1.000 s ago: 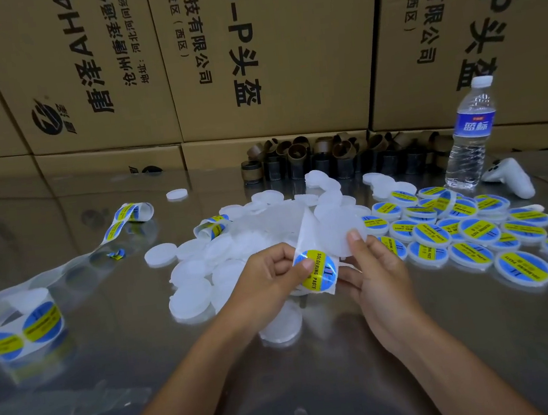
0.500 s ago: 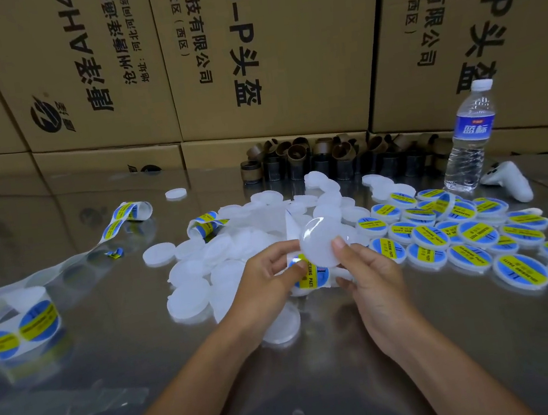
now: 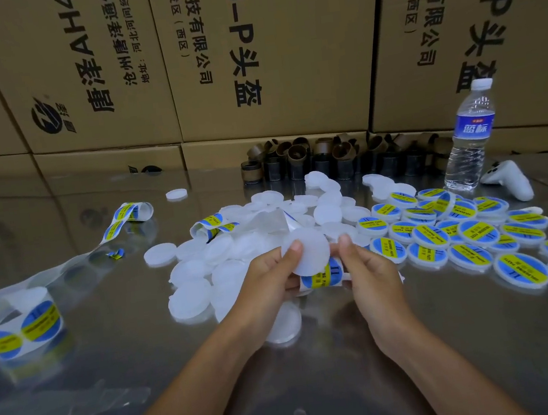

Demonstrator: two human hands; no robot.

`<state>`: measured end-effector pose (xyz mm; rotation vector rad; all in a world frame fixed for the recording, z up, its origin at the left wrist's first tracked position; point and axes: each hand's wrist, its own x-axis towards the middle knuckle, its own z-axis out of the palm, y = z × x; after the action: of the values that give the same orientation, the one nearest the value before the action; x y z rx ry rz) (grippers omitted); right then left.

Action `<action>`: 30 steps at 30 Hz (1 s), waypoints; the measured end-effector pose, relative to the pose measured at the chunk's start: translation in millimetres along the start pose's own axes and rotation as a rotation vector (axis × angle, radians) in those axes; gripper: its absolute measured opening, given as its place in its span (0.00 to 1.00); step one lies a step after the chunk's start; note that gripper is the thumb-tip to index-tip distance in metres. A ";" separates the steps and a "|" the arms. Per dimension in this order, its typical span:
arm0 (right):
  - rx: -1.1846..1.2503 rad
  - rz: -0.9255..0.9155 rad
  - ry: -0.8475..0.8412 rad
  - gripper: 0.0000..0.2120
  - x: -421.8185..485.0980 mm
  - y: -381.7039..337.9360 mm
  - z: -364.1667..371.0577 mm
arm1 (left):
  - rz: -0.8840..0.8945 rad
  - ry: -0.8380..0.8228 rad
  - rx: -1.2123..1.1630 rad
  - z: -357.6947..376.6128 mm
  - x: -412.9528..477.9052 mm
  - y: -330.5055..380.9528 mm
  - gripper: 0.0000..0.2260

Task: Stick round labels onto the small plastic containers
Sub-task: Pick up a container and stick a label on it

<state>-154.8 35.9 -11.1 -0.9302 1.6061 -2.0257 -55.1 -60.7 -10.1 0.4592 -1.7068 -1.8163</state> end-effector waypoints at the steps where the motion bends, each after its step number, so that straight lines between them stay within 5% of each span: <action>1: -0.004 -0.031 -0.001 0.13 0.4 0.0 -0.3 | -0.006 0.010 -0.021 -0.9 0.3 0.5 0.20; 30: -0.531 -0.470 0.053 0.14 -0.1 7.6 -10.0 | -0.174 -0.111 -0.306 -6.3 5.3 5.5 0.20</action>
<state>-162.5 40.9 -19.6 -1.5782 2.1725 -1.9345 -54.2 -68.9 -4.6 0.3925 -1.4589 -2.2212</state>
